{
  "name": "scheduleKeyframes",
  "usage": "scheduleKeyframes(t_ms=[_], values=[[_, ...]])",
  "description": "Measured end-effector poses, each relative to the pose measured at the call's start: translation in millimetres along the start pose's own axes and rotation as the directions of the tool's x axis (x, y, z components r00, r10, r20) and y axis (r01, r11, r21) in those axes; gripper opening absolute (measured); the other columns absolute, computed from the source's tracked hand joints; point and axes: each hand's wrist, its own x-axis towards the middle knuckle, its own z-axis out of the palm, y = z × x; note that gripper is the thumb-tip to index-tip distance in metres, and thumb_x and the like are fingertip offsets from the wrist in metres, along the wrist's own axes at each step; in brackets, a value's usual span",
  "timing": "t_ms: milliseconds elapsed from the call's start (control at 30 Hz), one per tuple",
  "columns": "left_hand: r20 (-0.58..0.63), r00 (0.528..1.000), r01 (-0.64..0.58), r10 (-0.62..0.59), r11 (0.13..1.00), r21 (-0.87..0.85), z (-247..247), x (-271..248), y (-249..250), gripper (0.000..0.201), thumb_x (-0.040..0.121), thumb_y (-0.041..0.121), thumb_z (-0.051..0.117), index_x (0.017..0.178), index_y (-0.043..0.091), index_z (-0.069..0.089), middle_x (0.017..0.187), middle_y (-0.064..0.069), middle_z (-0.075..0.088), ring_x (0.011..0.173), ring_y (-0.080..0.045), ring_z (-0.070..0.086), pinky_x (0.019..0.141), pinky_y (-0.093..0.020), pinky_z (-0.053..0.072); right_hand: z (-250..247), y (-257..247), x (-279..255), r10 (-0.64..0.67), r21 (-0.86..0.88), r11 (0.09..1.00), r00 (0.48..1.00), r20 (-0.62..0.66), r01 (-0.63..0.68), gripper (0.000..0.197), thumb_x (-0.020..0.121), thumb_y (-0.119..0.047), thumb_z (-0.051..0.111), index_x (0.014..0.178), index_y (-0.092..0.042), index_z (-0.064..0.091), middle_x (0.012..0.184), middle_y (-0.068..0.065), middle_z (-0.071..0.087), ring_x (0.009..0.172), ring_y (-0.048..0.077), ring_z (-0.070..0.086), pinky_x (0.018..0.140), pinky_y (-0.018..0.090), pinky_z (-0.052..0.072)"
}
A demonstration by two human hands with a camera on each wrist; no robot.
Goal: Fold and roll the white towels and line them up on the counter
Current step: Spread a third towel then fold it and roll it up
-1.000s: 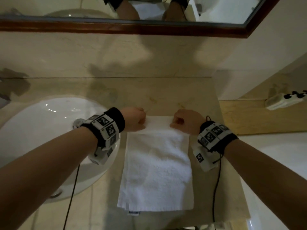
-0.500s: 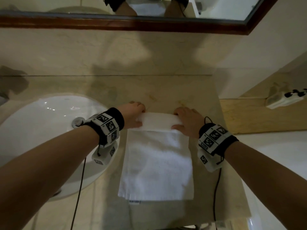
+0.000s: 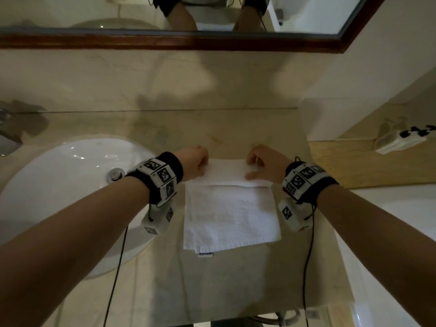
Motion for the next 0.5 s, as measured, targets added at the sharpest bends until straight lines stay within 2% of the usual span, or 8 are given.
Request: scheduleKeyframes(t_ms=[100, 167, 200, 300, 400, 500], values=[[-0.021, 0.999, 0.047, -0.046, 0.998, 0.039, 3.3, 2.6, -1.5, 0.045, 0.086, 0.024, 0.061, 0.127, 0.012, 0.046, 0.13, -0.009, 0.043, 0.118, -0.029, 0.043, 0.097, -0.035, 0.038, 2.5, 4.3, 8.7, 0.063, -0.121, 0.991, 0.996, 0.065, -0.055, 0.062, 0.074, -0.047, 0.072, 0.126, -0.02, 0.05, 0.12, 0.0, 0.047, 0.111, 0.021, 0.045, 0.095, 0.033, 0.04], [0.001, 0.997, 0.082, -0.083, 0.992, 0.091, 4.6, 1.2, -2.0, 0.057, 0.086, 0.035, 0.061, 0.136, 0.017, 0.041, 0.138, -0.007, 0.04, 0.125, -0.028, 0.04, 0.101, -0.037, 0.037, 8.7, 7.4, 9.6, 0.1, -0.099, 0.991, 0.984, 0.145, -0.086, 0.07, 0.075, -0.048, 0.07, 0.134, -0.021, 0.043, 0.13, 0.002, 0.046, 0.118, 0.023, 0.045, 0.101, 0.037, 0.039], [0.027, 0.994, 0.103, -0.106, 0.99, 0.094, 5.1, -0.4, -2.1, 0.059, 0.086, 0.039, 0.061, 0.137, 0.017, 0.04, 0.138, -0.006, 0.042, 0.124, -0.027, 0.043, 0.098, -0.035, 0.039, 11.3, 8.7, 9.4, 0.107, -0.07, 0.993, 0.978, 0.178, -0.096, 0.073, 0.076, -0.049, 0.07, 0.136, -0.021, 0.04, 0.133, 0.003, 0.046, 0.118, 0.023, 0.046, 0.102, 0.039, 0.039], [0.062, 0.99, 0.122, -0.126, 0.991, 0.054, 11.5, -4.5, -4.3, 0.058, 0.086, 0.043, 0.06, 0.135, 0.016, 0.042, 0.131, -0.006, 0.051, 0.113, -0.025, 0.054, 0.087, -0.03, 0.043, 16.6, 10.8, 5.8, 0.081, -0.14, 0.988, 0.984, 0.158, -0.059, 0.074, 0.076, -0.054, 0.066, 0.137, -0.024, 0.037, 0.133, 0.0, 0.049, 0.117, 0.022, 0.05, 0.103, 0.04, 0.038], [0.033, 0.994, 0.105, -0.106, 0.994, 0.032, 16.1, -9.5, -3.2, 0.059, 0.084, 0.043, 0.062, 0.132, 0.017, 0.042, 0.126, -0.006, 0.05, 0.108, -0.025, 0.055, 0.085, -0.03, 0.043, 17.7, 9.5, 2.1, 0.025, -0.2, 0.98, 0.993, 0.12, -0.001, 0.068, 0.077, -0.053, 0.066, 0.133, -0.024, 0.04, 0.129, -0.001, 0.051, 0.114, 0.021, 0.05, 0.102, 0.04, 0.037], [-0.031, 0.997, 0.075, -0.072, 0.99, 0.115, 18.0, -11.9, 0.9, 0.056, 0.08, 0.043, 0.065, 0.124, 0.016, 0.042, 0.121, -0.005, 0.049, 0.105, -0.025, 0.053, 0.08, -0.031, 0.041, 11.8, 5.3, 1.1, -0.031, -0.204, 0.978, 0.995, 0.09, 0.049, 0.061, 0.075, -0.047, 0.07, 0.124, -0.022, 0.043, 0.121, 0.0, 0.05, 0.11, 0.021, 0.049, 0.098, 0.037, 0.038]])
